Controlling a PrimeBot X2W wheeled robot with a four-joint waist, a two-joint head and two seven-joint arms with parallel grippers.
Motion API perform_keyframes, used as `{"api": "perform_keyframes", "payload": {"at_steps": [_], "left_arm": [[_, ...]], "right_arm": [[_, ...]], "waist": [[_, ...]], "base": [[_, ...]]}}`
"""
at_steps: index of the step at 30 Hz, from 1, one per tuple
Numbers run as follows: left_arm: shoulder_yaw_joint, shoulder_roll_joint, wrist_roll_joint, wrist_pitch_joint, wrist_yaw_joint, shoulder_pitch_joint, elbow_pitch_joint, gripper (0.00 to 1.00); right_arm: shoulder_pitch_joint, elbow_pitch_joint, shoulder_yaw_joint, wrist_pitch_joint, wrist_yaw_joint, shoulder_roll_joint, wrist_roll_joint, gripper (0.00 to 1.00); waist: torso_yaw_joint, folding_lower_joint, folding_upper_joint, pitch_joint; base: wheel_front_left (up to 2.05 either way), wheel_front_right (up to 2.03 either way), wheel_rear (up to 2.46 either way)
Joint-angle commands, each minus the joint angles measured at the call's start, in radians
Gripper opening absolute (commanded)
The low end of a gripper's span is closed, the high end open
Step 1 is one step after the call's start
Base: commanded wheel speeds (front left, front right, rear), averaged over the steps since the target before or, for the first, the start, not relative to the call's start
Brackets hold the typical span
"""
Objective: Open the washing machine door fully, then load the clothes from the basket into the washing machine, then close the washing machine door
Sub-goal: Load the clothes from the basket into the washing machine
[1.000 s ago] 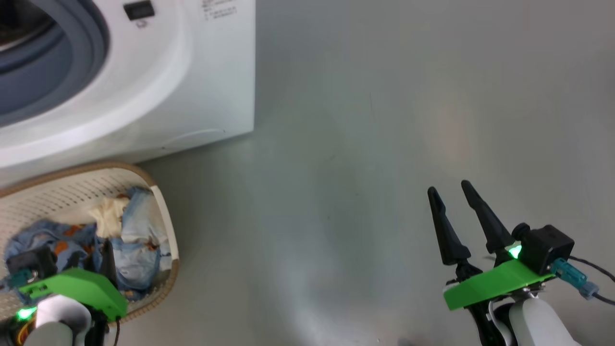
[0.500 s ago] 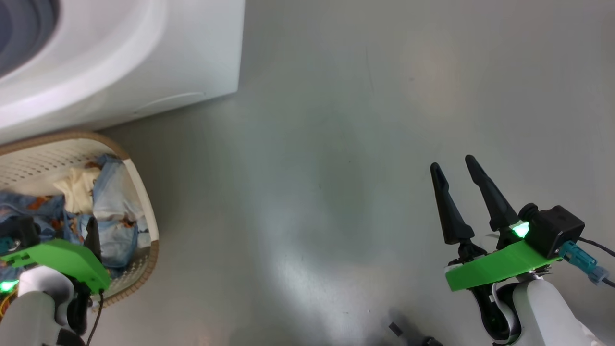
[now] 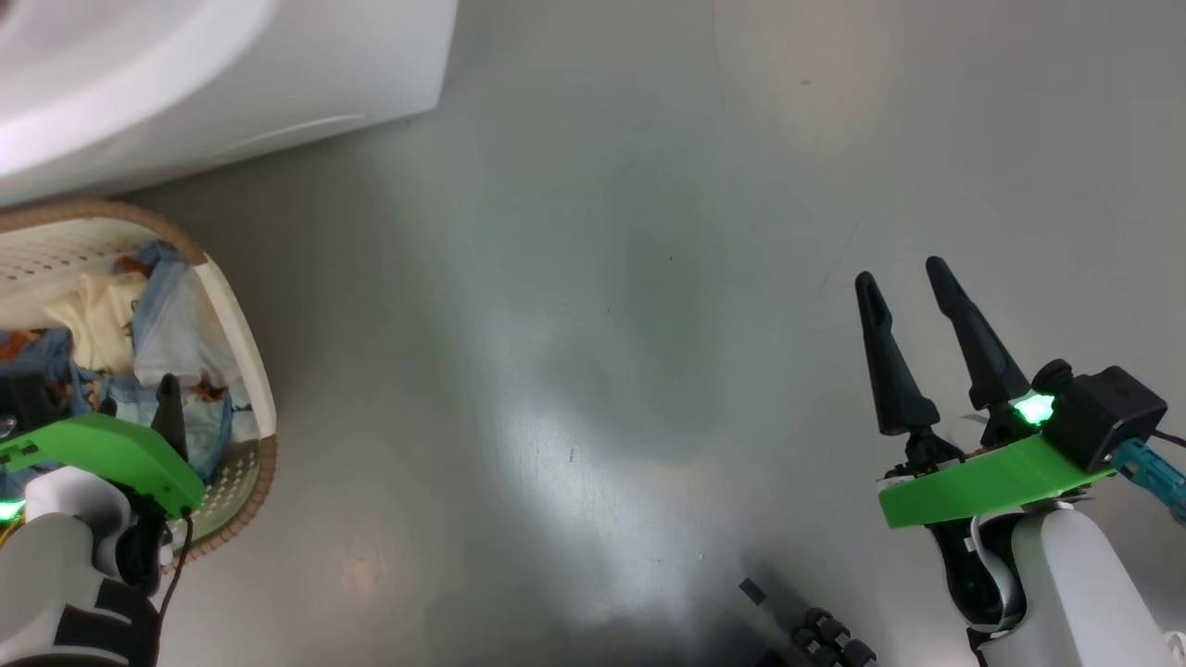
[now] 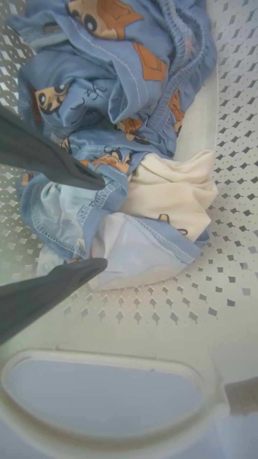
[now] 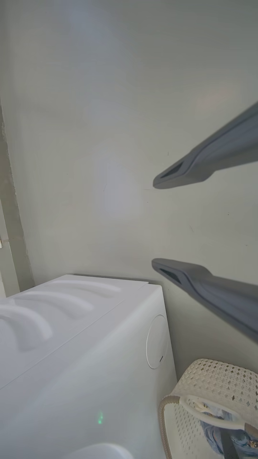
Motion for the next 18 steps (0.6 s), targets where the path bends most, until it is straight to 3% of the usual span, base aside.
{"api": "perform_keyframes", "payload": {"at_steps": [1,18], "left_arm": [[0.017,0.043,-0.01,0.001,-0.002,0.007,0.011,1.0],[-0.032,0.06,-0.044,0.019,-0.012,-0.11,0.131,1.0]], "right_arm": [[0.016,-0.024,0.016,-0.012,0.01,-0.017,-0.002,1.0],[0.035,-0.065,-0.025,-0.012,0.01,-0.045,-0.007,1.0]], "waist": [[-0.001,0.0,0.0,0.015],[-0.004,0.0,0.0,0.067]], "base": [[0.0,0.0,0.0],[0.0,0.0,0.0]]}}
